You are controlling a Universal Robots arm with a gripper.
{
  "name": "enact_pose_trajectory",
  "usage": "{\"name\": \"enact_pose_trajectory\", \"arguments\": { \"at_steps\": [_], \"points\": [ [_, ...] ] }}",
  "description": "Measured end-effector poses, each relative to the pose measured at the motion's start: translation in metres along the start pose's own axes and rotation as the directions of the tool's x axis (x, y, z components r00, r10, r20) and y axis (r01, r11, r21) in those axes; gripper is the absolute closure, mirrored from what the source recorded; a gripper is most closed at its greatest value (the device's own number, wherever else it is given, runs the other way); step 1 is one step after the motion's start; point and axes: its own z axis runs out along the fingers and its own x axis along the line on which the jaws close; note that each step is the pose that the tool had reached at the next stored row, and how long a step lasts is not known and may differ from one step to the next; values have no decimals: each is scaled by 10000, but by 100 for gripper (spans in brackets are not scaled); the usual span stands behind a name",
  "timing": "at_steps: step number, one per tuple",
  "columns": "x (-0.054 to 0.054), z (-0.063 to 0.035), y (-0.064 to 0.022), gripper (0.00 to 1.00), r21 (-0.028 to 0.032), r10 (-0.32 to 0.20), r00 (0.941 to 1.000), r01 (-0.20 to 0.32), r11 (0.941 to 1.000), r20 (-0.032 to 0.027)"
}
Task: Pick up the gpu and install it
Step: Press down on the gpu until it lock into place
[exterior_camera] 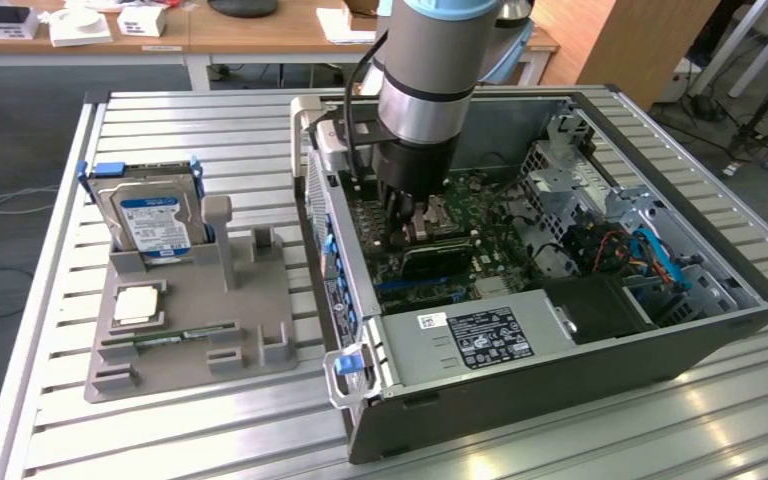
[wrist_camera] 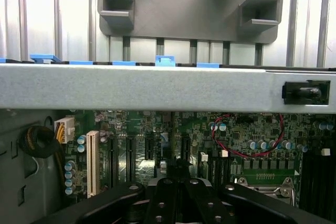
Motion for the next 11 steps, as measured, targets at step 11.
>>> {"name": "enact_pose_trajectory", "arguments": {
  "at_steps": [11],
  "points": [
    [0,5,0,89,-2,0,10000,0,10000,-2]
  ]
}}
